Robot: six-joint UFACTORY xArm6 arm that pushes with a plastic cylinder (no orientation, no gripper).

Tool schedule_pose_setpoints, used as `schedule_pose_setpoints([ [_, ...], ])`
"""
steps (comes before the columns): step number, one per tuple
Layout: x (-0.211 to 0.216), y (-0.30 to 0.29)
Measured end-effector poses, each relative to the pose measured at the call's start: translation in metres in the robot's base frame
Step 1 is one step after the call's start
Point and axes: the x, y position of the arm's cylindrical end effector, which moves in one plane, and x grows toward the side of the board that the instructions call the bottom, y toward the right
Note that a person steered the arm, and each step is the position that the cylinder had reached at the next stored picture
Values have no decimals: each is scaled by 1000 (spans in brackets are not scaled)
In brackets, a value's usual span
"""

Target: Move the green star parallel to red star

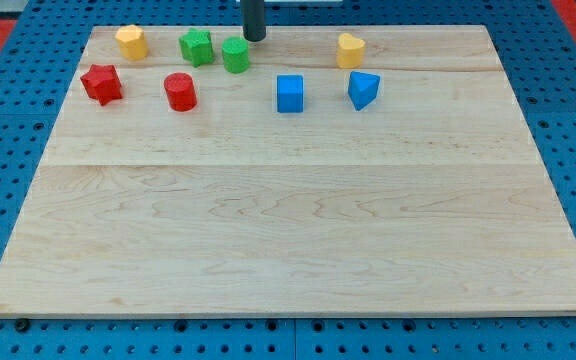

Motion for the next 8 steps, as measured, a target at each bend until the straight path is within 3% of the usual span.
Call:
schedule_pose_setpoints([
  [4, -12, -49],
  [7, 33, -67],
  [8, 28, -64],
])
